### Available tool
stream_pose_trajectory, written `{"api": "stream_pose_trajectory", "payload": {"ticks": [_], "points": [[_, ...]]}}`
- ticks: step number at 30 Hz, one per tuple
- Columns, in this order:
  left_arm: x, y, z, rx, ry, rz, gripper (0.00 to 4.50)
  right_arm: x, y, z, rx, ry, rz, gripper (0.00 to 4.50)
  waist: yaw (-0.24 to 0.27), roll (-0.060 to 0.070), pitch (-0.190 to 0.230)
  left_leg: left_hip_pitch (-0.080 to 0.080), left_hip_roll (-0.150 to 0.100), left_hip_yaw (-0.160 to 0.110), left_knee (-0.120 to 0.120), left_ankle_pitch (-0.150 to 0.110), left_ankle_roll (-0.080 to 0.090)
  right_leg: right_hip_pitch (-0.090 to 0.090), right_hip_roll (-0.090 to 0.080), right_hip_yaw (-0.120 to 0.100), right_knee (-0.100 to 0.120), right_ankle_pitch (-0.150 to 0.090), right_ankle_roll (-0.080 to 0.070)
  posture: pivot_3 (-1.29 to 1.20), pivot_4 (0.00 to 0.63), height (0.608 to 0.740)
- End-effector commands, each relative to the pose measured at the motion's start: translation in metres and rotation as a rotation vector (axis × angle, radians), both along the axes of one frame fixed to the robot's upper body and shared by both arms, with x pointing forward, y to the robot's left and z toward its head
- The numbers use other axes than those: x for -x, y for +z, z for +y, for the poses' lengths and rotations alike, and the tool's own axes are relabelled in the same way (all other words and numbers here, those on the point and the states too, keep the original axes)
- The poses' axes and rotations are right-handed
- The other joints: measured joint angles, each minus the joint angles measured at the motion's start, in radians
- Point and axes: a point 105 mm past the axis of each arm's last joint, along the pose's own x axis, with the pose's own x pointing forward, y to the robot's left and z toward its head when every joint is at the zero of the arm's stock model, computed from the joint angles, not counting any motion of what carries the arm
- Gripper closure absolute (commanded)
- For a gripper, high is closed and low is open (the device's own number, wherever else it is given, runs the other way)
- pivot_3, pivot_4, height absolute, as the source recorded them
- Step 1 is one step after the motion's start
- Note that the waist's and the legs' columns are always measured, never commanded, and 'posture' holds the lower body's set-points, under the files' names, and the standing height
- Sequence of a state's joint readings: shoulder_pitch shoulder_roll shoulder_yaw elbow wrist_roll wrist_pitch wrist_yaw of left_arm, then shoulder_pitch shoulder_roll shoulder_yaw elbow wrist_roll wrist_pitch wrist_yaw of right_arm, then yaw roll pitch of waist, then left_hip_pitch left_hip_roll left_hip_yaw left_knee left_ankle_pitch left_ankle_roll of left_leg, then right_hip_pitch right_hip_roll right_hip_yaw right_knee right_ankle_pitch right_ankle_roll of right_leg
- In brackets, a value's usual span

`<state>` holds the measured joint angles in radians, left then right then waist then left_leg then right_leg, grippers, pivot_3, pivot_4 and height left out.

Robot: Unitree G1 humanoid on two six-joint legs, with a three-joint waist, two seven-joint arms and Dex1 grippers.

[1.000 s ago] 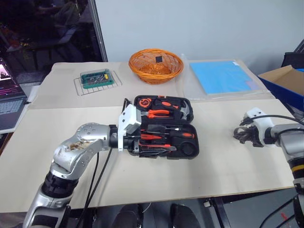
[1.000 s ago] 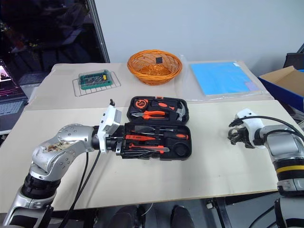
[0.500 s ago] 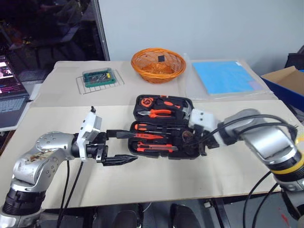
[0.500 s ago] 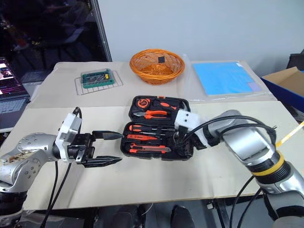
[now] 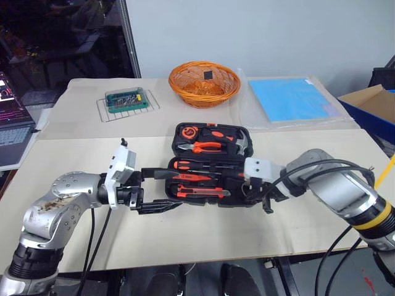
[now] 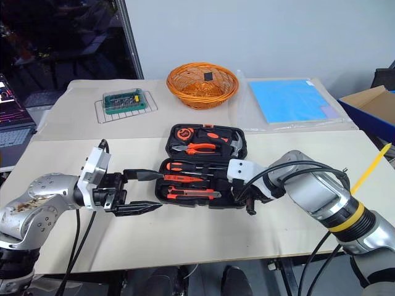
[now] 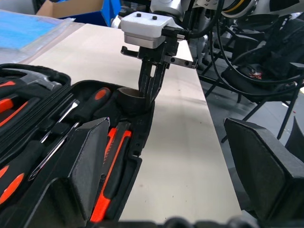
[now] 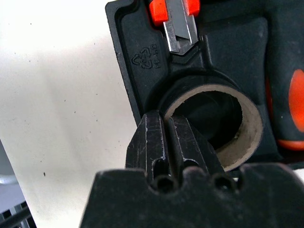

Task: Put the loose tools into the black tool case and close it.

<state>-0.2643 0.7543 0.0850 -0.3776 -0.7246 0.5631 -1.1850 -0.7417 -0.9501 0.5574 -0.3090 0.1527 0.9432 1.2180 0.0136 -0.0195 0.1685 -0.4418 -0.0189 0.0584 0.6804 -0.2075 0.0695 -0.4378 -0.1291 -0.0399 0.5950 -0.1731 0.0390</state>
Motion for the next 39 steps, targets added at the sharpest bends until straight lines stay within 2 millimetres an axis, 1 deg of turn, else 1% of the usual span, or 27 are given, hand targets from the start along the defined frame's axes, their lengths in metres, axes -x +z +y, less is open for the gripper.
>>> {"api": "stream_pose_trajectory", "payload": {"ticks": [1, 4, 5, 8, 11, 14, 15, 17, 18, 20, 21, 22, 23, 25, 26, 28, 29, 31, 34, 37, 39], "points": [[0.002, 0.008, -0.007, 0.0, -0.015, -0.067, 0.38, 0.004, -0.004, 0.012, -0.041, 0.04, 0.061, 3.31, -0.002, -0.001, -0.001, 0.0, 0.0, 0.0, 0.0, -0.001, -0.002, 0.0, 0.0, 0.0, 0.0, 0.0, 0.0, 0.0, 0.15, 0.74], [-0.001, 0.007, -0.005, -0.002, 0.01, -0.06, 0.38, 0.001, 0.008, 0.016, -0.095, 0.029, 0.046, 2.25, -0.002, -0.001, -0.001, 0.0, 0.0, 0.0, 0.0, 0.0, 0.0, 0.001, 0.001, 0.0, 0.001, 0.001, -0.001, 0.0, 0.15, 0.74], [-0.002, 0.006, -0.005, -0.002, 0.022, -0.053, 0.38, 0.002, 0.014, 0.016, -0.119, 0.03, 0.04, 1.89, -0.002, -0.001, -0.001, 0.0, 0.0, 0.0, -0.001, 0.002, 0.004, 0.001, 0.001, 0.0, 0.001, 0.002, 0.0, 0.0, 0.15, 0.74], [-0.01, 0.003, -0.004, 0.005, 0.081, -0.023, 0.38, 0.006, 0.032, 0.012, -0.19, 0.026, 0.018, 1.89, 0.0, -0.001, 0.0, 0.0, 0.0, 0.0, -0.001, 0.002, 0.004, 0.001, 0.001, 0.0, 0.001, 0.004, 0.003, 0.0, 0.15, 0.74], [-0.019, 0.003, -0.007, 0.016, 0.132, -0.011, 0.38, 0.014, 0.043, 0.007, -0.255, 0.012, 0.019, 1.89, 0.005, -0.002, 0.0, -0.001, 0.0, 0.0, -0.001, 0.002, 0.004, 0.001, 0.0, 0.0, 0.0, 0.004, 0.004, 0.0, 0.15, 0.74], [-0.03, 0.009, -0.008, 0.059, 0.175, 0.012, 0.38, 0.022, 0.047, 0.004, -0.302, -0.013, 0.021, 1.89, 0.008, -0.002, 0.0, -0.001, 0.0, 0.0, 0.0, 0.001, 0.003, 0.002, 0.0, 0.0, 0.0, 0.004, 0.005, 0.0, 0.15, 0.74], [-0.032, 0.011, -0.008, 0.069, 0.18, 0.013, 0.38, 0.023, 0.047, 0.003, -0.31, -0.022, 0.019, 1.89, 0.008, -0.002, 0.0, 0.0, 0.0, 0.0, 0.0, -0.001, -0.002, 0.002, 0.0, 0.0, 0.0, 0.005, 0.005, 0.0, 0.15, 0.74], [-0.047, 0.012, -0.006, 0.065, 0.247, 0.002, 0.38, 0.019, 0.051, 0.005, -0.365, -0.067, -0.027, 1.89, 0.007, -0.003, 0.0, 0.0, 0.0, 0.0, 0.0, -0.001, -0.003, 0.002, 0.0, 0.0, 0.001, 0.005, 0.005, 0.0, 0.15, 0.74], [-0.058, 0.011, -0.006, 0.049, 0.296, 0.008, 0.38, 0.011, 0.057, 0.005, -0.406, -0.106, -0.086, 1.89, 0.006, -0.003, 0.0, 0.0, 0.0, 0.0, 0.0, -0.001, -0.003, 0.002, 0.0, 0.0, 0.001, 0.005, 0.005, 0.0, 0.15, 0.74], [-0.087, 0.007, -0.003, 0.006, 0.455, 0.056, 0.38, -0.019, 0.074, -0.003, -0.481, -0.271, -0.287, 1.89, 0.004, -0.003, 0.0, 0.0, 0.0, 0.0, 0.001, 0.0, -0.003, 0.002, 0.001, 0.0, 0.002, 0.005, 0.007, 0.0, 0.15, 0.74], [-0.1, 0.006, -0.002, -0.006, 0.521, 0.082, 0.38, -0.032, 0.079, -0.01, -0.505, -0.36, -0.35, 1.89, 0.004, -0.003, 0.0, 0.0, 0.0, 0.0, 0.001, 0.001, -0.003, 0.003, 0.001, 0.0, 0.002, 0.005, 0.008, 0.0, 0.15, 0.74], [-0.109, 0.005, -0.002, -0.013, 0.565, 0.106, 0.38, -0.041, 0.083, -0.015, -0.527, -0.431, -0.393, 1.89, 0.004, -0.003, 0.0, 0.0, 0.0, 0.0, 0.001, 0.003, -0.004, 0.003, 0.001, 0.0, 0.002, 0.006, 0.01, 0.0, 0.15, 0.74], [-0.123, 0.004, 0.0, -0.012, 0.642, 0.13, 0.38, -0.051, 0.086, -0.023, -0.549, -0.522, -0.418, 1.89, 0.004, -0.003, 0.0, 0.0, -0.001, 0.0, 0.001, 0.005, -0.001, 0.003, 0.001, 0.001, 0.001, 0.007, 0.011, 0.0, 0.15, 0.74], [-0.141, 0.004, 0.002, -0.018, 0.738, 0.168, 0.38, -0.063, 0.088, -0.032, -0.561, -0.624, -0.449, 1.89, 0.006, -0.003, 0.0, 0.001, -0.001, 0.0, 0.001, 0.007, 0.002, 0.004, 0.001, 0.001, 0.001, 0.007, 0.012, 0.0, 0.15, 0.74], [-0.151, 0.003, 0.003, -0.022, 0.791, 0.206, 0.38, -0.068, 0.087, -0.037, -0.573, -0.683, -0.432, 1.89, 0.008, -0.003, 0.0, 0.0, -0.001, 0.0, 0.001, 0.008, 0.003, 0.003, 0.001, 0.001, 0.001, 0.008, 0.012, 0.0, 0.15, 0.74], [-0.166, 0.002, -0.002, -0.018, 0.838, 0.311, 0.38, -0.085, 0.084, -0.054, -0.567, -0.824, -0.423, 1.89, 0.01, -0.004, 0.001, 0.0, -0.002, 0.0, 0.001, 0.008, 0.003, 0.003, 0.001, 0.001, 0.001, 0.012, 0.006, 0.0, 0.15, 0.74], [-0.175, 0.0, -0.004, -0.014, 0.86, 0.383, 0.38, -0.094, 0.079, -0.061, -0.557, -0.889, -0.402, 1.89, 0.01, -0.004, 0.001, 0.0, -0.003, 0.0, 0.001, 0.008, 0.004, 0.003, 0.001, 0.001, 0.001, 0.012, 0.006, 0.0, 0.15, 0.74], [-0.186, -0.003, -0.007, -0.027, 0.885, 0.457, 0.38, -0.104, 0.073, -0.065, -0.533, -0.933, -0.375, 1.89, 0.008, -0.004, 0.001, -0.001, -0.004, 0.0, 0.0, 0.009, 0.005, 0.002, 0.001, 0.0, 0.001, 0.012, 0.006, 0.0, 0.15, 0.74], [-0.199, -0.004, -0.011, -0.016, 0.904, 0.488, 0.38, -0.118, 0.064, -0.064, -0.531, -0.968, -0.329, 1.89, -0.005, -0.004, 0.001, -0.001, -0.005, 0.0, -0.001, 0.008, 0.005, 0.002, 0.001, 0.001, 0.001, 0.012, 0.006, 0.0, 0.15, 0.74], [-0.213, -0.012, -0.007, -0.011, 0.979, 0.504, 0.38, -0.136, 0.051, -0.05, -0.605, -0.991, -0.194, 1.89, -0.02, -0.005, 0.001, -0.001, -0.005, 0.001, -0.003, 0.008, 0.006, 0.001, 0.001, 0.001, 0.0, 0.012, 0.006, 0.0, 0.15, 0.74], [-0.216, -0.016, -0.004, 0.005, 0.999, 0.533, 0.38, -0.142, 0.047, -0.039, -0.635, -0.977, -0.139, 1.89, -0.03, -0.005, 0.001, -0.001, -0.005, 0.001, -0.004, 0.008, 0.005, 0.001, 0.001, 0.001, 0.001, 0.012, 0.006, 0.0, 0.15, 0.74]]}}
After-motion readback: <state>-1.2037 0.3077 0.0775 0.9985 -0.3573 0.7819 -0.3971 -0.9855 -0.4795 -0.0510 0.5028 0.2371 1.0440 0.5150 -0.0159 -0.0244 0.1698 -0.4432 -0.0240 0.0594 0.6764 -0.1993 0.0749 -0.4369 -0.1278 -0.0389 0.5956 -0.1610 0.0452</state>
